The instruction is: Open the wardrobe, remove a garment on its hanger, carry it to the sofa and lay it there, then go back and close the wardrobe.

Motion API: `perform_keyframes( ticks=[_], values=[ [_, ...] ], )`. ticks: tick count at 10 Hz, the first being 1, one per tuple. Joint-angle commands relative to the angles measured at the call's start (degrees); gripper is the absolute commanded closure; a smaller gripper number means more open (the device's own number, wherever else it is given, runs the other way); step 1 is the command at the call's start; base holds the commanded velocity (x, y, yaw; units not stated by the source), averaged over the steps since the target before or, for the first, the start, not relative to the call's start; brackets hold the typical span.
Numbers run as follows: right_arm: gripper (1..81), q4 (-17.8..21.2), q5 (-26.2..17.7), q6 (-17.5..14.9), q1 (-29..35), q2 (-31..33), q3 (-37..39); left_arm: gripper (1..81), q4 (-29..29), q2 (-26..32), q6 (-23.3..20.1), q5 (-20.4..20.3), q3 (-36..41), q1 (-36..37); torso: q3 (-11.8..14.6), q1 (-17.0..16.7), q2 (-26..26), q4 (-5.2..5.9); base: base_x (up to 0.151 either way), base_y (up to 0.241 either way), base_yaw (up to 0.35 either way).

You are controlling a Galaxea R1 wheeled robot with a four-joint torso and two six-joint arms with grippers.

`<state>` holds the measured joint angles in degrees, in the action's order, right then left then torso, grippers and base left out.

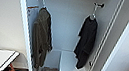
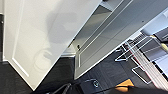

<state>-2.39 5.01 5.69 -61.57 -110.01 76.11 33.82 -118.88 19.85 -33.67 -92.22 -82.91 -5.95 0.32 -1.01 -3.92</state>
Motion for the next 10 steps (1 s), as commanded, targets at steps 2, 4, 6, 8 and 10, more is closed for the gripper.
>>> perform_keyframes(
  ticks=[2, 4, 6, 8, 10],
  values=[
    [1.0, 10.83, -2.37, 0.99, -5.53, -12.81, 21.18, 1.0, -11.32, -15.25, 4.94, -5.27, -17.29, -1.78, 0.02, -0.02, 0.0, 0.0, 0.0, 0.0, 0.0],
    [1.0, 10.12, -5.19, 0.99, -7.47, -20.89, 28.91, 1.0, -12.11, -21.31, 4.94, -2.89, -20.89, 1.2, 0.05, -0.07, -0.02, 0.0, 0.0, 0.0, 0.0],
    [1.0, 10.04, -5.27, 0.9, -8.96, -26.87, 33.22, 1.0, -15.53, -28.7, 4.94, -1.57, -25.2, 5.15, 0.06, -0.07, -0.02, 0.0, 0.0, 0.0, 0.0],
    [1.0, 10.83, -4.4, 1.16, -9.93, -30.91, 35.85, 1.0, -23.77, -34.31, 4.94, -2.1, -27.75, 9.37, 0.06, -0.07, -0.02, 0.0, 0.0, 0.0, 0.0],
    [1.0, 10.91, -3.96, 1.25, -10.46, -33.54, 37.42, 1.0, -28.7, -37.74, 4.85, -1.84, -29.76, 12.63, 0.06, -0.09, -0.05, 0.0, 0.0, 0.0, 0.0]
  ],
)
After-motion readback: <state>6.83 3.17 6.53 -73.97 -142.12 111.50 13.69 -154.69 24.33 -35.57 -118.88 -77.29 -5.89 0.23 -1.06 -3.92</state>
